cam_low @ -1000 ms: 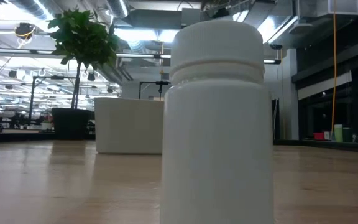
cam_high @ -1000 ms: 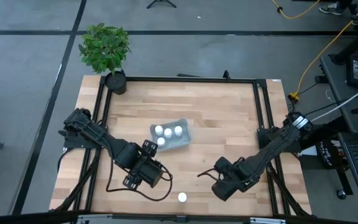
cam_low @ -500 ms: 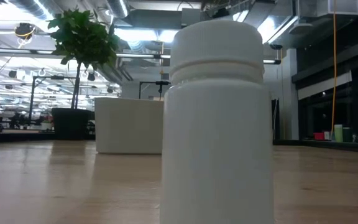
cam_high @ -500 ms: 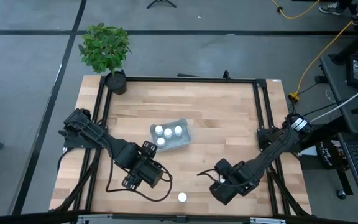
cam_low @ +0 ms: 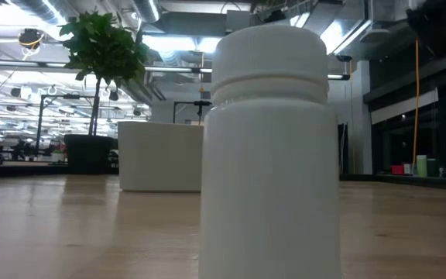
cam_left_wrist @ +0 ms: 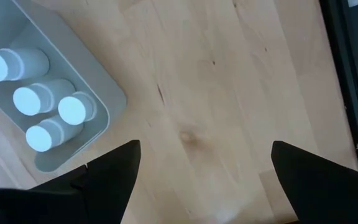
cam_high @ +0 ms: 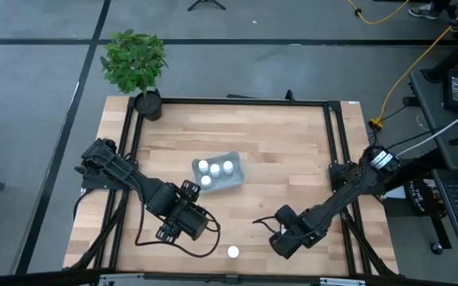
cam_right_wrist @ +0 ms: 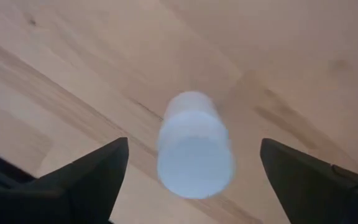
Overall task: Pick and place pill bottles into a basket
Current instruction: Put the white pill bottle into the gray basket
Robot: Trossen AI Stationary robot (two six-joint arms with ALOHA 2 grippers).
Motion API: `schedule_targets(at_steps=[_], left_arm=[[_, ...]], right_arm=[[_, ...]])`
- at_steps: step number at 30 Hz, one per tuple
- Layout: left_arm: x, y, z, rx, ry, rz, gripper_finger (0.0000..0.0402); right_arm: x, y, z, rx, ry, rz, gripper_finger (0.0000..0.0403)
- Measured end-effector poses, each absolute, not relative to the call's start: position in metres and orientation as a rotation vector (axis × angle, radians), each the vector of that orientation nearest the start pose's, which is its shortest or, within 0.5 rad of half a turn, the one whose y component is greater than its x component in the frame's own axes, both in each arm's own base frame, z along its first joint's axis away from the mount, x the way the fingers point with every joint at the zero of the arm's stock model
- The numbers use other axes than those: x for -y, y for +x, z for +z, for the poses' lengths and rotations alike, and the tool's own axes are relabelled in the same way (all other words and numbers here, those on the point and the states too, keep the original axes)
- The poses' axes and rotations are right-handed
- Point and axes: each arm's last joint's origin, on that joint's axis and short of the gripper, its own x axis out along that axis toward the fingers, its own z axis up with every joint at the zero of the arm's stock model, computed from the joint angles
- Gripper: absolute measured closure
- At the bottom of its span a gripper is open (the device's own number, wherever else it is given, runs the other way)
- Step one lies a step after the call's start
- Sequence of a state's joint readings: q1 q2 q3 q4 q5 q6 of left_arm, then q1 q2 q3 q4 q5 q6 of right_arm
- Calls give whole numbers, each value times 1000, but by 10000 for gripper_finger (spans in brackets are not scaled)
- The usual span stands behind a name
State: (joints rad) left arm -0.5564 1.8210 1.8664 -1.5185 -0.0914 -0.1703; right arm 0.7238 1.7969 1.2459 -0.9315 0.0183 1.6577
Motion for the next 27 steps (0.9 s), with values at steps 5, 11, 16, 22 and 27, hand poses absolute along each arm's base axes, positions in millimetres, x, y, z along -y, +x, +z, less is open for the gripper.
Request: schedule_targets(at_steps=[5,11,16,22,27], left_arm=[[176,287,334,-1426,333,-254,49],[176,287,334,-1425,336,-257,49],[175,288,334,-1425,339,-258,48],[175,288,334,-1424,340,-255,49],[175,288,334,-1426,323,-239,49]], right_arm=[[-216,244,176,-1402,817,-657,45],[-215,244,175,-1404,810,-652,119],[-216,244,175,-1402,814,-645,230],[-217,251,186,-1389,777,-556,243],[-199,269,220,-1396,635,-514,243]])
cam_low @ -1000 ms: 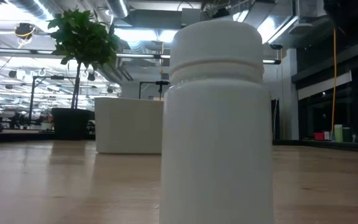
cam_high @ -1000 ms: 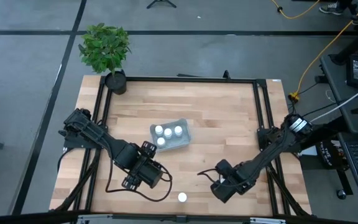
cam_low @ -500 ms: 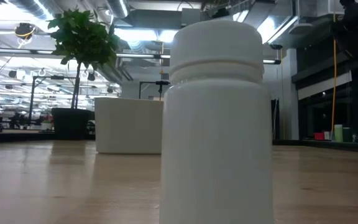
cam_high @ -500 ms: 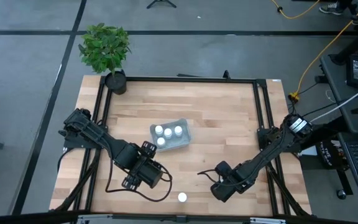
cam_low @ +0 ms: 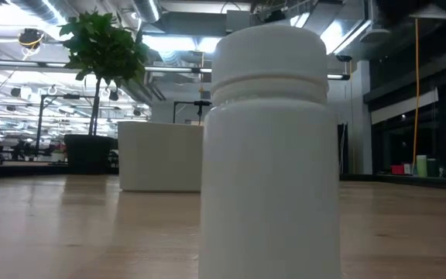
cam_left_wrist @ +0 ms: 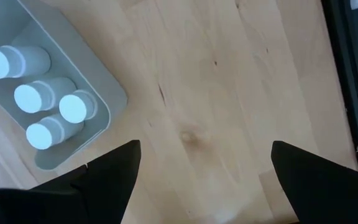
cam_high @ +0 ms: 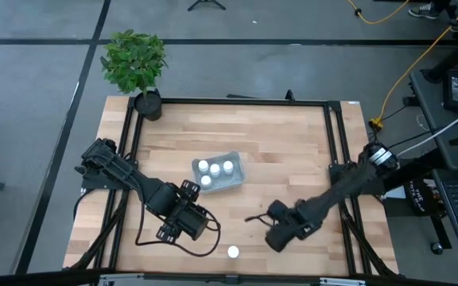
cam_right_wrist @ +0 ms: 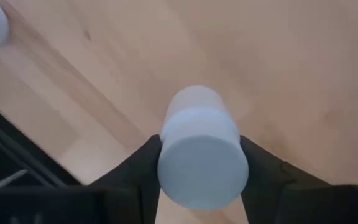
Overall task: Pick and place pill bottles into a basket
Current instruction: Put the white pill bottle into the gray basket
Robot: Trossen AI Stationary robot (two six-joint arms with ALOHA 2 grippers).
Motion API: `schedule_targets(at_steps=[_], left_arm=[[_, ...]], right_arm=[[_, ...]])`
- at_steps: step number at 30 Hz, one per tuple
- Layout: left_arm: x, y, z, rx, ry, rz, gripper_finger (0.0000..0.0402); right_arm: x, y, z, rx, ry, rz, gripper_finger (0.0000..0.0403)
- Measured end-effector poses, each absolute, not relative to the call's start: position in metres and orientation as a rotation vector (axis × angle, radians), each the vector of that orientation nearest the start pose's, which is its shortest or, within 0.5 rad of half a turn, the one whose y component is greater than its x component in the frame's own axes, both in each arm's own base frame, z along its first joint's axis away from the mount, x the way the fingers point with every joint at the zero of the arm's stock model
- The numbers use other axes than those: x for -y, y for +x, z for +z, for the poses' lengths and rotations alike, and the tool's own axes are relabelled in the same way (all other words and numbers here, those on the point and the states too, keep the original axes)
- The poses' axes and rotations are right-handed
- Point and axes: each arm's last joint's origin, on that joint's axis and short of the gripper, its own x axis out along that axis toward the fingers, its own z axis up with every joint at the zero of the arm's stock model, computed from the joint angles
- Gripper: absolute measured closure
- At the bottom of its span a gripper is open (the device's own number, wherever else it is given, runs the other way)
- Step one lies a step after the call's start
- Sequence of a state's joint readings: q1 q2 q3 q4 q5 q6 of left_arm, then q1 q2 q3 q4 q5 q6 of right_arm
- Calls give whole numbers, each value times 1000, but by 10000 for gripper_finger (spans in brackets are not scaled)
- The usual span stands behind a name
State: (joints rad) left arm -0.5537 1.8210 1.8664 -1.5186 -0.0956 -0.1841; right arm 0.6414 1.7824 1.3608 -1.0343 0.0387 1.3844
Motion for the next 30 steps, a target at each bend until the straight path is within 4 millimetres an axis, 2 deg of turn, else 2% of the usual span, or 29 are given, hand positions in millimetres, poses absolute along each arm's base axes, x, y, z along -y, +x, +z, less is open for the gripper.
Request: schedule_targets(at_steps=[7,12,17,25,30], left_arm=[[174,288,334,-1425,291,-194,48],[176,285,334,-1443,275,-164,48],[174,282,334,-1475,220,-95,49],[172,281,336,-1468,106,3,49],[164,286,337,-1464,49,65,48]], right_arm=[[-154,307,286,-1282,418,-422,243],[-114,332,316,-1189,339,-351,243],[-81,346,322,-1152,254,-303,243],[-44,365,320,-1119,166,-168,243],[-27,375,309,-1149,129,-99,243]])
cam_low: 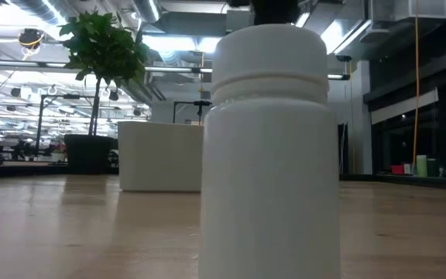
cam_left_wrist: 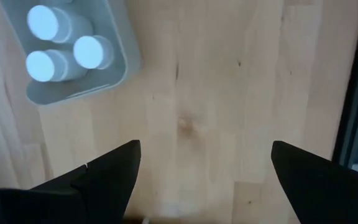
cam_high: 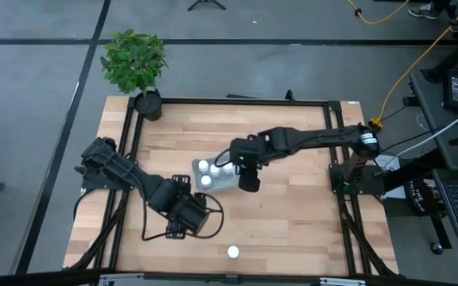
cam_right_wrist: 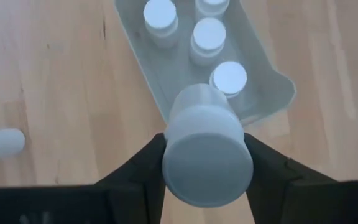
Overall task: Pick and place pill bottles into a basket
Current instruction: Put the white pill bottle into the gray basket
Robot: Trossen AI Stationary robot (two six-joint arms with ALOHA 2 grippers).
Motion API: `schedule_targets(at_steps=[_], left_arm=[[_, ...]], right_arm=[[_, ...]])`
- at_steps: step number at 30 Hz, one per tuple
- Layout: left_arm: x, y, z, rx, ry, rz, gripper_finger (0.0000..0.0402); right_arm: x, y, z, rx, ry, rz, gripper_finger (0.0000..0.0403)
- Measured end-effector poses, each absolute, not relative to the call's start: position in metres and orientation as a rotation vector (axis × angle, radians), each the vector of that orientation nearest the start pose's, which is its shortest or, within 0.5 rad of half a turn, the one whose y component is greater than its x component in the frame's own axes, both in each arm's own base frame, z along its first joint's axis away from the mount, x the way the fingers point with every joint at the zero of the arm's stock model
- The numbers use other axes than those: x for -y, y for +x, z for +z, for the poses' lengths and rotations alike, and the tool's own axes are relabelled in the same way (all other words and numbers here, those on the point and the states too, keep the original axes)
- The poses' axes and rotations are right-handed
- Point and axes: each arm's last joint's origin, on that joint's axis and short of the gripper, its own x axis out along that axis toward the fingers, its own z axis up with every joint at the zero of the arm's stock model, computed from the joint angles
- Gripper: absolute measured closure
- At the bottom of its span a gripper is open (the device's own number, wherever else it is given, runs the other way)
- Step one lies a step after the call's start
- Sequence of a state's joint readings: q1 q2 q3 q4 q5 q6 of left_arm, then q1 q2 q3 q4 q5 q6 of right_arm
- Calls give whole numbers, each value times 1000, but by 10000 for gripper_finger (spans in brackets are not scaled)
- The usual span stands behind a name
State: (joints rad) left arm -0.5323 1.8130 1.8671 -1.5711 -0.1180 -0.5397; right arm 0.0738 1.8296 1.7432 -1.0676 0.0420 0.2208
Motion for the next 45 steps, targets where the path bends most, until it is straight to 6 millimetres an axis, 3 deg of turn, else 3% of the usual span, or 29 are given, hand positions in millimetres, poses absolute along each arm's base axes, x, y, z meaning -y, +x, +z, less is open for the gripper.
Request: schedule_targets(at_steps=[20,28,35,42,45], left_arm=[[140,299,337,-1447,-13,157,48],[140,300,337,-1444,-1,154,48],[140,300,337,-1427,7,163,48],[141,303,338,-1404,-5,154,48],[141,303,338,-1404,-5,154,48]], right_arm=[[-7,414,229,-1340,-16,62,243],[-1,424,197,-1408,55,123,243],[-2,425,189,-1427,65,139,241],[-2,425,192,-1442,88,119,80],[-2,427,203,-1437,98,110,32]])
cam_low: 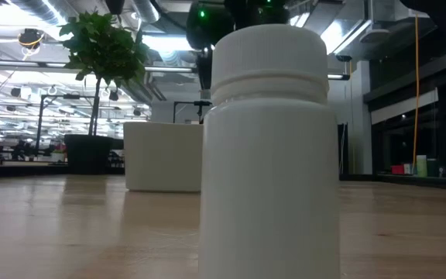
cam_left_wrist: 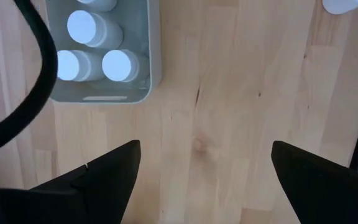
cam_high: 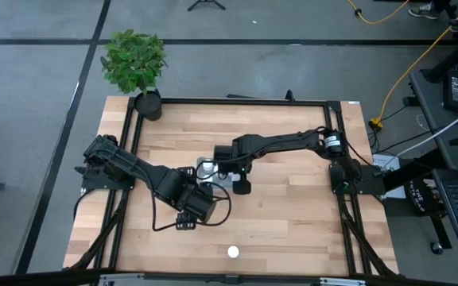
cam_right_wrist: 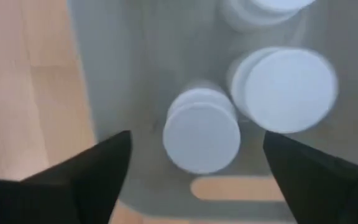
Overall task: Pick and place pill bottles into a basket
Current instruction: Put the white pill bottle into the gray basket
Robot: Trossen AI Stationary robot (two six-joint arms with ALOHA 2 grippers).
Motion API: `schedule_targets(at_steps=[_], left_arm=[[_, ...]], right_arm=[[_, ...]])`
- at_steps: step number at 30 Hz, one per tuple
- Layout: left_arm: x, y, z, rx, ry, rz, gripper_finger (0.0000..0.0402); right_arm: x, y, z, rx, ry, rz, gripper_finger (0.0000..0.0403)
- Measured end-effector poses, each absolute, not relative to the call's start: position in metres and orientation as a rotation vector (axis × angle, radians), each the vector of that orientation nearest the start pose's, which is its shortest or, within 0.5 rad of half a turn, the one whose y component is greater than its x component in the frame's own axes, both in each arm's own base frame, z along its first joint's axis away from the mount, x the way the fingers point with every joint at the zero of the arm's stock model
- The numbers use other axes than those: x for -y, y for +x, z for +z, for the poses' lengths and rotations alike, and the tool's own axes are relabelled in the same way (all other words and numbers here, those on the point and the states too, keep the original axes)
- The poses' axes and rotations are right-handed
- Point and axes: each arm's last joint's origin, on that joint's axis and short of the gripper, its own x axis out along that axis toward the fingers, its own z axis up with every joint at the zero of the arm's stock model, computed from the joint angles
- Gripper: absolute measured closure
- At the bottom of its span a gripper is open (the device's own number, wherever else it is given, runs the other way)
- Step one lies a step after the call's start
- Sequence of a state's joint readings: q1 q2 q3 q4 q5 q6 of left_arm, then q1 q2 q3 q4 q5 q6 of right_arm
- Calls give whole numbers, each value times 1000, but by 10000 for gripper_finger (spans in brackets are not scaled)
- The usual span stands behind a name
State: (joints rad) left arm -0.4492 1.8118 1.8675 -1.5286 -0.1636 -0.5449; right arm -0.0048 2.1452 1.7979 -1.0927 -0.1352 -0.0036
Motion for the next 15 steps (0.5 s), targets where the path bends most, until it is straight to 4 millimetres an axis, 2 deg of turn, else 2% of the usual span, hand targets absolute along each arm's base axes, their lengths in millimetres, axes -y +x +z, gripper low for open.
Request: schedule_targets(at_steps=[3,7,11,15], left_arm=[[141,302,338,-1404,-1,151,49],[141,302,338,-1403,1,148,48],[142,303,338,-1390,-6,144,49],[142,304,338,-1394,34,106,48]], right_arm=[[-2,429,222,-1432,100,106,14],[-2,429,258,-1415,116,92,15],[-1,420,298,-1418,78,59,24],[4,399,336,-1396,-14,-24,32]])
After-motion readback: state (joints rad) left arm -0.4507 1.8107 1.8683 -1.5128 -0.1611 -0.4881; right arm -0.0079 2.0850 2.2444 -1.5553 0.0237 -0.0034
